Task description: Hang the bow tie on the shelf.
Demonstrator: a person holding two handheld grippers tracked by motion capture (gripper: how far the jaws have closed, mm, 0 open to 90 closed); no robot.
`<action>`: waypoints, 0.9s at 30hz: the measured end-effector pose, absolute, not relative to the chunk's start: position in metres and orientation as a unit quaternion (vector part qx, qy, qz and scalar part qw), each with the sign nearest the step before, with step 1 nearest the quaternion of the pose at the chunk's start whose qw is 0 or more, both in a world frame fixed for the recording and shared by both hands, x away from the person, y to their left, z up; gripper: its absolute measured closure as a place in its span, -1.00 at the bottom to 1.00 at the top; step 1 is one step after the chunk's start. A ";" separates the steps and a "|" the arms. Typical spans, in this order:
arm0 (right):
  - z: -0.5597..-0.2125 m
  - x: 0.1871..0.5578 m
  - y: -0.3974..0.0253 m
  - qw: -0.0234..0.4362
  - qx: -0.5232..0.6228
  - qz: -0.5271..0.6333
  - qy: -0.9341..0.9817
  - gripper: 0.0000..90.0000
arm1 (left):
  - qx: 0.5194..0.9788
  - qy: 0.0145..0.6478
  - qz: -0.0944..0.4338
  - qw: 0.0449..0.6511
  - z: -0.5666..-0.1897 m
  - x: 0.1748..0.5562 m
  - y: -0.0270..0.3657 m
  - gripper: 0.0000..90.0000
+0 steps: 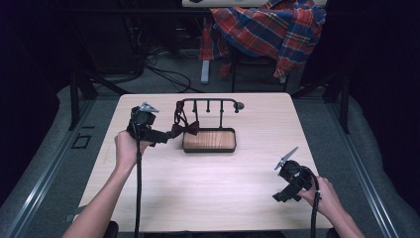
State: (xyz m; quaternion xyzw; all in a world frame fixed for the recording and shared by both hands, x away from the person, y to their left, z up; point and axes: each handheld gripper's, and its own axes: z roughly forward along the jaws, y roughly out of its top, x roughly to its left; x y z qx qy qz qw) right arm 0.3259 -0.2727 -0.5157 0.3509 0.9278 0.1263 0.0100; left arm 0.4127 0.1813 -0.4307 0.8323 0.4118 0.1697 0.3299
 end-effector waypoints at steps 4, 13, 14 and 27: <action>-0.516 0.326 -0.273 0.008 0.351 0.129 0.927 -0.70 | 0.840 0.411 0.164 0.314 -0.438 0.403 0.183 -0.78; -0.516 0.326 -0.272 0.011 0.352 0.123 0.928 -0.70 | 0.849 0.413 0.146 0.294 -0.454 0.388 0.187 -0.84; -0.516 0.326 -0.273 0.011 0.351 0.122 0.928 -0.70 | 0.850 0.414 0.145 0.293 -0.456 0.387 0.187 -0.85; -0.514 0.326 -0.273 0.026 0.349 0.122 0.929 -0.69 | 0.871 0.402 0.095 0.266 -0.487 0.379 0.188 -0.95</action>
